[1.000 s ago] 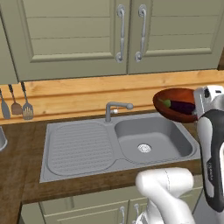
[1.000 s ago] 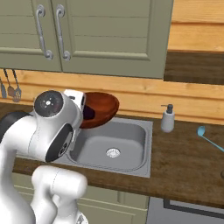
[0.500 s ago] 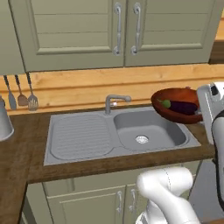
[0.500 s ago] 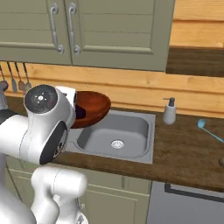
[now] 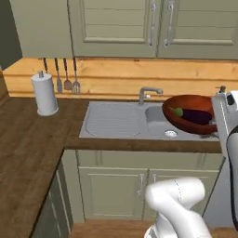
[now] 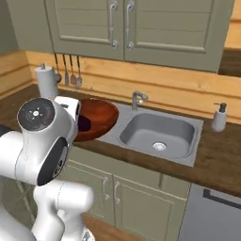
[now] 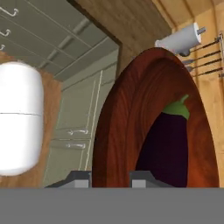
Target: Pick the eggplant from the sink and place it in the bowl. Then pick the bowl and place it in the microwave. Then close the microwave door and press the start button.
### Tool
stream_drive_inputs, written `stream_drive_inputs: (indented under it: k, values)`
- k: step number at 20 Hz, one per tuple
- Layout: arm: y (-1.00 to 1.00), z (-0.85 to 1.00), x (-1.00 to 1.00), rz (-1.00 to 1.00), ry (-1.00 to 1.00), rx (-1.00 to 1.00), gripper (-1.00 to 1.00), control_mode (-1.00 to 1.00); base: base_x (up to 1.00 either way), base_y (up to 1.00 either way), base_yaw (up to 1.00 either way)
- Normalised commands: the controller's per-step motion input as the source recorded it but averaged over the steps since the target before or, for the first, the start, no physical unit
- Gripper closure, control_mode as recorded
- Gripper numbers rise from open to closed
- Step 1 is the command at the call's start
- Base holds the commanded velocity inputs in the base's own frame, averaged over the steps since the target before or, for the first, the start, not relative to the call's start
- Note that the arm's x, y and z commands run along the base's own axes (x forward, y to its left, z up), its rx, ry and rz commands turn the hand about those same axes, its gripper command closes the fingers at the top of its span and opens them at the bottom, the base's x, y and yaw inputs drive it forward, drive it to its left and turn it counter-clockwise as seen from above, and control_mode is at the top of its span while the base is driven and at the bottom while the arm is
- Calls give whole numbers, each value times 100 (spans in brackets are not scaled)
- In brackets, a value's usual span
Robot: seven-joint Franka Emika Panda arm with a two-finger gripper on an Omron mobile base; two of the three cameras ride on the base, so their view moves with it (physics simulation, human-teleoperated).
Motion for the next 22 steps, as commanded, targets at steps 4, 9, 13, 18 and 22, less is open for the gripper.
stream_drive_inputs:
  k: [4, 9, 13, 18, 22]
  values:
    - [0, 0, 0, 0, 0, 0, 100, 100, 0, 6, 99]
    - [0, 0, 0, 0, 0, 0, 100, 100, 0, 0, 100]
    - [0, 0, 0, 0, 0, 0, 100, 100, 0, 0, 100]
    - [0, 0, 0, 0, 0, 0, 100, 100, 0, 1, 99]
    - [0, 0, 0, 0, 0, 0, 100, 100, 0, 11, 96]
